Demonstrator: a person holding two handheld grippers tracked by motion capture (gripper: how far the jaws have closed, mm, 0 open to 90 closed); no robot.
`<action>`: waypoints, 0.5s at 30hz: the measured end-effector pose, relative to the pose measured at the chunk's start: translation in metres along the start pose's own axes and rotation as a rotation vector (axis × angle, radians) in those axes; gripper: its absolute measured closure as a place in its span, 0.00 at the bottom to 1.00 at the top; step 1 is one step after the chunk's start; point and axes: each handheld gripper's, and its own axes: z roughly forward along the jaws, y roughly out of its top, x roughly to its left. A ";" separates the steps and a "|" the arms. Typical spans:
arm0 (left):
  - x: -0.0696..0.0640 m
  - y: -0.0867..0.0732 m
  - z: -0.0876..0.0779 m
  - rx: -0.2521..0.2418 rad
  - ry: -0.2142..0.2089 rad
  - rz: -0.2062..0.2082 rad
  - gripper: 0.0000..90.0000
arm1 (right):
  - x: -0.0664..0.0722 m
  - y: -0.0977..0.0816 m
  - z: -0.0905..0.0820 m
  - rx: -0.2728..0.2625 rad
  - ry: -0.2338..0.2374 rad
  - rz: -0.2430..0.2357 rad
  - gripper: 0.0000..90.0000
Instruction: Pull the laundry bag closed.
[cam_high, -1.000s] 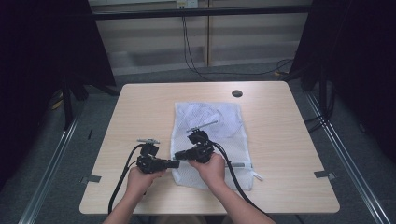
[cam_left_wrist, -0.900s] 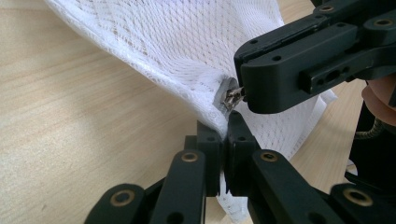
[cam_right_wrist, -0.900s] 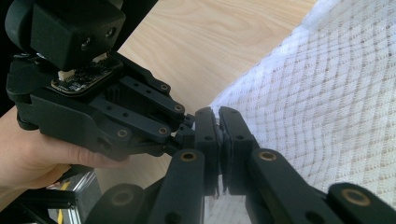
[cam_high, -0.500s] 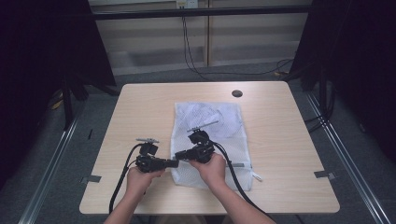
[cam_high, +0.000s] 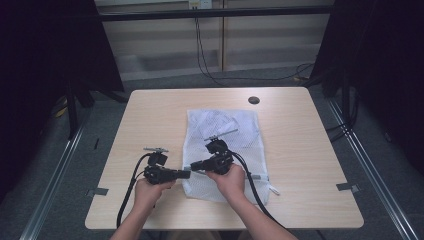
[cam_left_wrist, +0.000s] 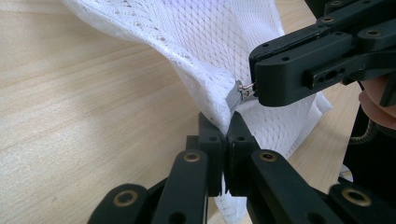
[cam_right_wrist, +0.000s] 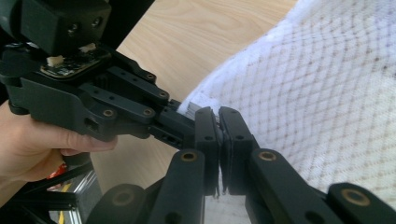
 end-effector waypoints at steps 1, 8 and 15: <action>0.000 0.000 0.000 0.001 -0.004 0.001 0.98 | 0.000 0.000 0.000 0.000 -0.003 0.001 0.97; 0.000 0.000 0.000 -0.001 -0.004 0.005 0.98 | -0.004 -0.002 -0.004 0.000 -0.004 0.015 0.97; -0.001 0.000 0.000 0.004 -0.008 0.007 0.98 | -0.005 -0.003 -0.005 0.005 0.004 0.010 0.97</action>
